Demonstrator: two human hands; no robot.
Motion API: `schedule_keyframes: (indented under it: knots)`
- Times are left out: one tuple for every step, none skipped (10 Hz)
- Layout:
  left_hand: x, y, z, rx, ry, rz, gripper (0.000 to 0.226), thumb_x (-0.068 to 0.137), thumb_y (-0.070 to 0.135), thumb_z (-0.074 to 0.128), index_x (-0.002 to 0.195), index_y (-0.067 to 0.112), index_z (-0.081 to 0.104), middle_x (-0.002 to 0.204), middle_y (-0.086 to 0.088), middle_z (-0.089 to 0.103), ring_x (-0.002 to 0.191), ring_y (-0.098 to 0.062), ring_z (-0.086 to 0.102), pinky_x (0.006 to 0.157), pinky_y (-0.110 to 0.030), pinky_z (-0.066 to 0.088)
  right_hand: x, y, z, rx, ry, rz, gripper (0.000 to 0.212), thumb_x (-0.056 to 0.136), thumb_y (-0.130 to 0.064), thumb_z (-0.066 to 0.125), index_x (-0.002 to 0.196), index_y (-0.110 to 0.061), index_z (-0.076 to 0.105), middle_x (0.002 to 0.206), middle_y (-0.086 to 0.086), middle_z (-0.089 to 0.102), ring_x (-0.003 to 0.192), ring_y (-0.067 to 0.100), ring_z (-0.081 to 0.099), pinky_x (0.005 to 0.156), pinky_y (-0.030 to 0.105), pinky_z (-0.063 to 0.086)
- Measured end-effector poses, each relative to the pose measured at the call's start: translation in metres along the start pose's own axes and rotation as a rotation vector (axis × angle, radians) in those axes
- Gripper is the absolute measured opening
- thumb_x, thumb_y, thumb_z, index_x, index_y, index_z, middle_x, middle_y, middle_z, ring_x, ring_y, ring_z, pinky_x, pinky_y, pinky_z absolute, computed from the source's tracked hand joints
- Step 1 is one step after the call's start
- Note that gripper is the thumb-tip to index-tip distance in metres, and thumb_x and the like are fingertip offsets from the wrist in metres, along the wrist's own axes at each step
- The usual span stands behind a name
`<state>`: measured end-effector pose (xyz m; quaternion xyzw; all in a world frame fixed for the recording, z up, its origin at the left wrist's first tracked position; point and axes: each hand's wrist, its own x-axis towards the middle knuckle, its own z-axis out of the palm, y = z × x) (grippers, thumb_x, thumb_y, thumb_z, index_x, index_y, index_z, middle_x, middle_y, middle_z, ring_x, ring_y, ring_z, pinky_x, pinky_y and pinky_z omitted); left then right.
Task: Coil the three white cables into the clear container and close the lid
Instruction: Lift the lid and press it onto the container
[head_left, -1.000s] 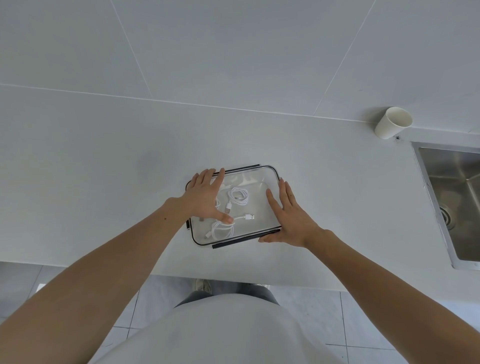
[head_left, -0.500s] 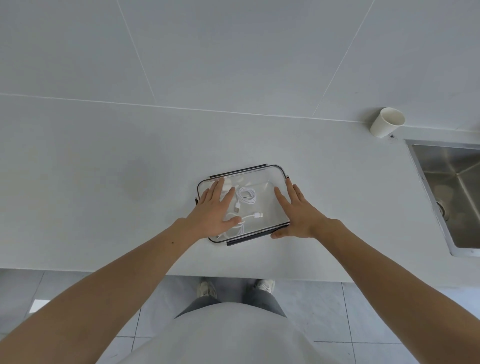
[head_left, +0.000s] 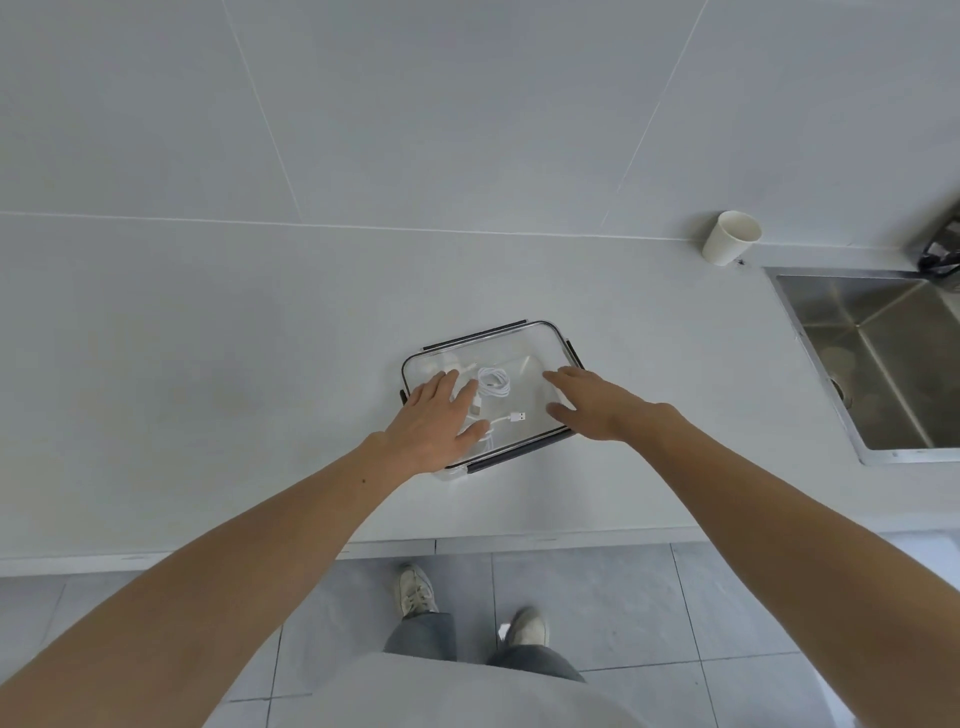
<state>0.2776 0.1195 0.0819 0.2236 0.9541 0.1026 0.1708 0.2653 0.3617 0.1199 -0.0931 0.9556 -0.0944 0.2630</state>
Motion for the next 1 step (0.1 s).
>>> schedule_keyframes:
  knots:
    - [-0.0044, 0.0059, -0.0033, -0.012, 0.057, -0.013, 0.065, 0.102, 0.049, 0.028, 0.154, 0.013, 0.014, 0.161, -0.016, 0.012, 0.149, -0.031, 0.009, 0.12, -0.041, 0.01, -0.0051, -0.0045, 0.0024, -0.013, 0.109, -0.045, 0.049, 0.103, -0.026, 0.04, 0.149, -0.011, 0.032, 0.146, 0.013, 0.043, 0.135, 0.031, 0.04, 0.105, 0.038, 0.037]
